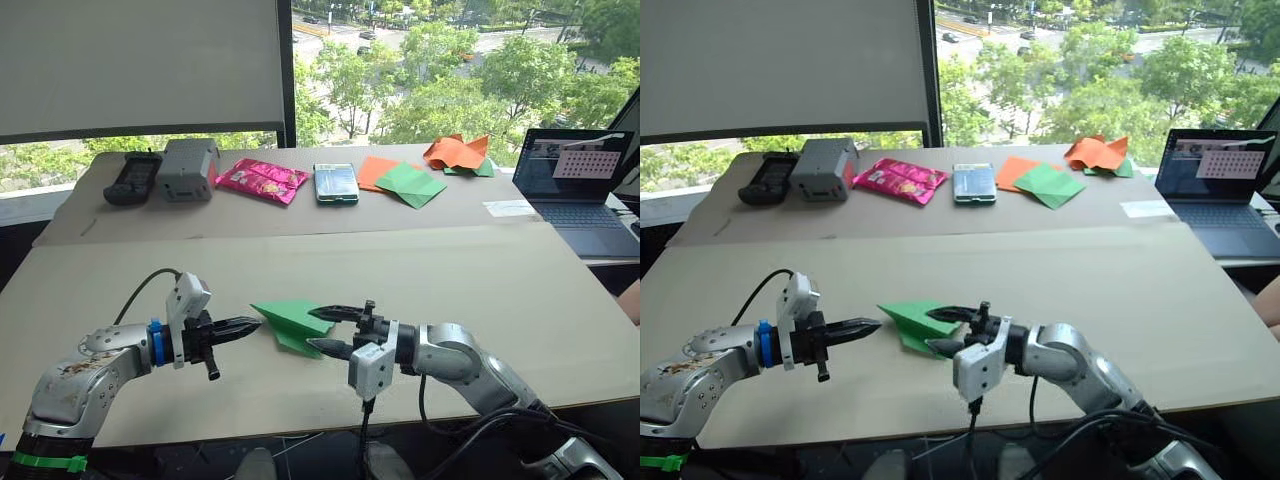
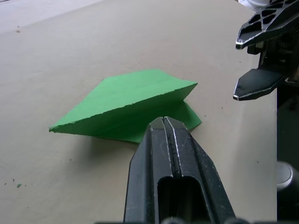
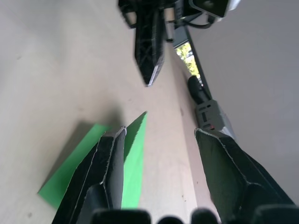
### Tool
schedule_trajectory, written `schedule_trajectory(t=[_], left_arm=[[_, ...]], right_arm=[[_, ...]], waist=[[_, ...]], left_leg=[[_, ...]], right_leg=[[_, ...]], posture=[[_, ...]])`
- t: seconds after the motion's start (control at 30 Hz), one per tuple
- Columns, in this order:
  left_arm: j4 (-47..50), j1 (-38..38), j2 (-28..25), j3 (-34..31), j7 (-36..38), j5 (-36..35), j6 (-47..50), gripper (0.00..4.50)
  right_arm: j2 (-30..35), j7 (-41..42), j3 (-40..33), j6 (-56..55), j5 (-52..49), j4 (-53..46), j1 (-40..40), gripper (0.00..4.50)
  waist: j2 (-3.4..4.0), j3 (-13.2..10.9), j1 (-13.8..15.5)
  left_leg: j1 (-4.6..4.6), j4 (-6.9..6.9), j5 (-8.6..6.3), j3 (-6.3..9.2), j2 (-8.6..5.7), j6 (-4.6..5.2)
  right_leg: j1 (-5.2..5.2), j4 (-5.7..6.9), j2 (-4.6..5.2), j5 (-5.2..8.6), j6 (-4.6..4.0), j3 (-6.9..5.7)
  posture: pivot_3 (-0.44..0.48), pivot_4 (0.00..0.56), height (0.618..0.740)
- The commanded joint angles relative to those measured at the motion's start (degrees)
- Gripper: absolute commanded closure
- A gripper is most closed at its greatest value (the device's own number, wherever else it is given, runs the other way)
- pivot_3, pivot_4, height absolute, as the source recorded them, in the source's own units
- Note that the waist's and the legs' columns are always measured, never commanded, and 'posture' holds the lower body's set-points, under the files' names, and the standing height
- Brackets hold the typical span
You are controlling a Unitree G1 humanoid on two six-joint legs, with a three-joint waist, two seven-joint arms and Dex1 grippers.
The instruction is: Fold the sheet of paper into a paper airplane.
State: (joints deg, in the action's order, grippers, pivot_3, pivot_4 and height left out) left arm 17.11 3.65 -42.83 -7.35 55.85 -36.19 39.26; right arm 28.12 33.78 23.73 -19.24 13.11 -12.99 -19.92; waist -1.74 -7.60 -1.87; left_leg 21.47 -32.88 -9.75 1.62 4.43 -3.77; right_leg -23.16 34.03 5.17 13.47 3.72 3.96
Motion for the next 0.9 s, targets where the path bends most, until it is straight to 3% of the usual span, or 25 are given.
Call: schedule_trajectory(t=[0.03,0.17,0.2,0.43,0.6,0.9], left_arm=[[0.9,0.7,0.3,0.3,0.3,-0.5,-0.6,4.50],[-2.3,5.9,2.6,3.3,-0.4,1.5,-2.3,4.50],[-3.5,7.4,3.3,4.2,-0.3,2.2,-2.8,4.50],[-16.1,17.3,8.1,13.8,2.8,11.9,-12.0,4.50],[-24.0,20.8,9.5,16.8,5.4,16.3,-17.6,4.50],[-20.5,17.4,6.9,17.1,9.1,17.0,-17.2,4.50]], right_arm=[[-4.1,-0.1,-3.6,11.2,-5.2,-1.6,-1.9,3.07],[-6.6,0.5,-4.4,18.4,-6.1,-2.5,-1.6,4.42],[-6.9,0.8,-4.7,19.8,-6.8,-2.9,-1.2,4.47],[-7.2,2.0,-7.1,29.1,-12.2,-9.4,3.5,4.47],[-6.2,3.0,-8.0,37.0,-15.5,-14.8,7.3,4.47],[-7.5,-0.5,-10.2,46.3,-17.3,-17.1,9.8,4.47]], waist=[[0.01,0.0,0.0],[0.04,0.0,1.2],[0.05,0.0,1.3],[0.15,0.1,1.2],[0.20,0.1,0.8],[0.21,0.1,1.0]], left_leg=[[0.00,0.00,0.00,0.00,0.00,0.00],[0.12,-0.01,0.00,-0.02,-0.02,0.00],[0.22,-0.03,0.00,-0.02,-0.03,0.00],[0.40,-0.07,0.01,-0.01,-0.04,0.01],[0.49,-0.04,0.22,0.05,-0.03,0.35],[0.47,-0.06,0.01,0.09,-0.04,0.01]], right_leg=[[0.04,0.00,0.01,0.00,0.00,0.00],[0.02,-0.01,0.02,0.00,0.00,0.00],[0.00,-0.01,0.02,0.00,0.00,-0.01],[-0.02,-0.01,-0.03,-0.01,0.01,0.00],[0.06,0.08,-0.10,-0.02,0.04,0.01],[-0.05,0.00,-0.07,-0.02,0.04,0.01]], posture=[[0.000,0.150,0.718],[0.000,0.150,0.718],[0.000,0.150,0.718],[0.000,0.150,0.718],[0.000,0.150,0.718],[0.000,0.150,0.718]])
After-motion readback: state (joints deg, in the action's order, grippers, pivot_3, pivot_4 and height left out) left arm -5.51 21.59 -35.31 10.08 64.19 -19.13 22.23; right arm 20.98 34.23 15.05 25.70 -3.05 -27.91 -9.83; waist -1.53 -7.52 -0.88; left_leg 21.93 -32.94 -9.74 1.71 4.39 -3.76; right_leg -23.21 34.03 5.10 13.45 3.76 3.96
